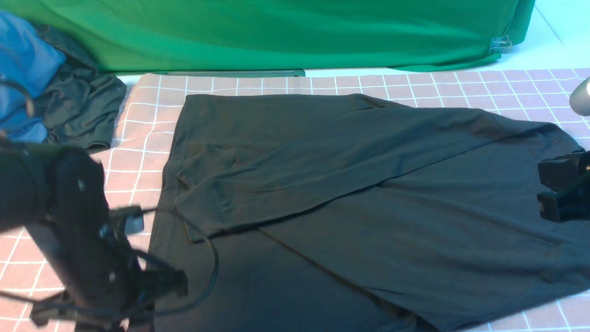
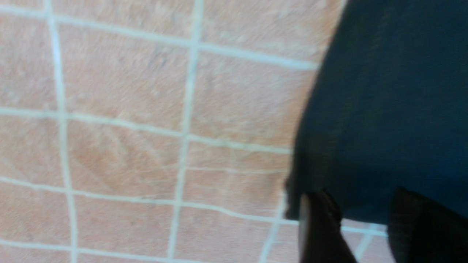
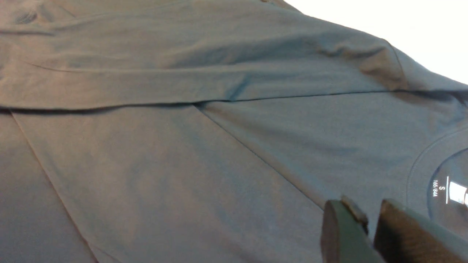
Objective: Fold a long-sleeved shirt over a pink coffee tablecloth.
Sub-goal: 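Grasp the near edge of the shirt at its hem and shoulder corners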
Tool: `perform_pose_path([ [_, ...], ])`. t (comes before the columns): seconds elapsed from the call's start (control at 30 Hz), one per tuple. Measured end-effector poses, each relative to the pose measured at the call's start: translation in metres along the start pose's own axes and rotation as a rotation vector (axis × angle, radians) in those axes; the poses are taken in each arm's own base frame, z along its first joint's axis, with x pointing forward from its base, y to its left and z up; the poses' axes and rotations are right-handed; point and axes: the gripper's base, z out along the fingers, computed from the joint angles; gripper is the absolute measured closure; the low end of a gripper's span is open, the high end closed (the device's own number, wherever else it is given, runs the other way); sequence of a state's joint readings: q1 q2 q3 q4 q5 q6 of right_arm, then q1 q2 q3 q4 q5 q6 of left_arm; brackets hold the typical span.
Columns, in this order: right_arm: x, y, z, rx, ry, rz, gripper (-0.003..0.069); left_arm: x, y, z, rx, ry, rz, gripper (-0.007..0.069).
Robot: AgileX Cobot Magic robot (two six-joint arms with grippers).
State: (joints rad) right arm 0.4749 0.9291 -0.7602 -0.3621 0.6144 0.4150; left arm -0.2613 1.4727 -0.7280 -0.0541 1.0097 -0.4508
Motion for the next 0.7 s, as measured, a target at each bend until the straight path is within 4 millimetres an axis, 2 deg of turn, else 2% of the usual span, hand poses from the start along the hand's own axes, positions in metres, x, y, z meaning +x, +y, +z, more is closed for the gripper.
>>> perform_pose_path([
  [0.23, 0.0, 0.0, 0.0, 0.0, 0.0, -0.001, 0.0478, 0.009, 0.008, 0.023, -0.047, -0.044, -0.046, 0.0098],
  [0.37, 0.0, 0.0, 0.0, 0.0, 0.0, -0.001, 0.0479, 0.012, 0.009, 0.026, -0.025, -0.07, -0.029, 0.0095],
  [0.43, 0.0, 0.0, 0.0, -0.001, 0.0, 0.0, 0.048, 0.012, 0.008, 0.026, -0.01, -0.08, -0.012, 0.0146],
  [0.5, 0.001, 0.0, 0.0, -0.001, 0.006, 0.004, 0.048, 0.011, 0.006, 0.026, 0.008, -0.084, -0.006, 0.025],
  [0.53, 0.002, 0.0, 0.0, 0.0, 0.018, 0.008, 0.048, 0.011, 0.005, 0.026, 0.022, -0.087, -0.006, 0.036],
  [0.57, 0.002, 0.0, 0.0, 0.0, 0.021, 0.011, 0.048, 0.011, 0.005, 0.026, 0.024, -0.086, -0.006, 0.0377],
  [0.6, 0.004, -0.001, 0.0, 0.006, 0.049, 0.019, 0.048, 0.011, 0.004, 0.026, 0.035, -0.088, 0.004, 0.0489],
  [0.63, 0.006, -0.001, -0.001, 0.016, 0.085, 0.027, 0.048, 0.011, 0.003, 0.026, 0.042, -0.089, 0.008, 0.0547],
  [0.7, 0.008, -0.003, -0.003, 0.04, 0.163, 0.026, 0.048, 0.012, 0.003, 0.025, 0.042, -0.095, 0.021, 0.0579],
])
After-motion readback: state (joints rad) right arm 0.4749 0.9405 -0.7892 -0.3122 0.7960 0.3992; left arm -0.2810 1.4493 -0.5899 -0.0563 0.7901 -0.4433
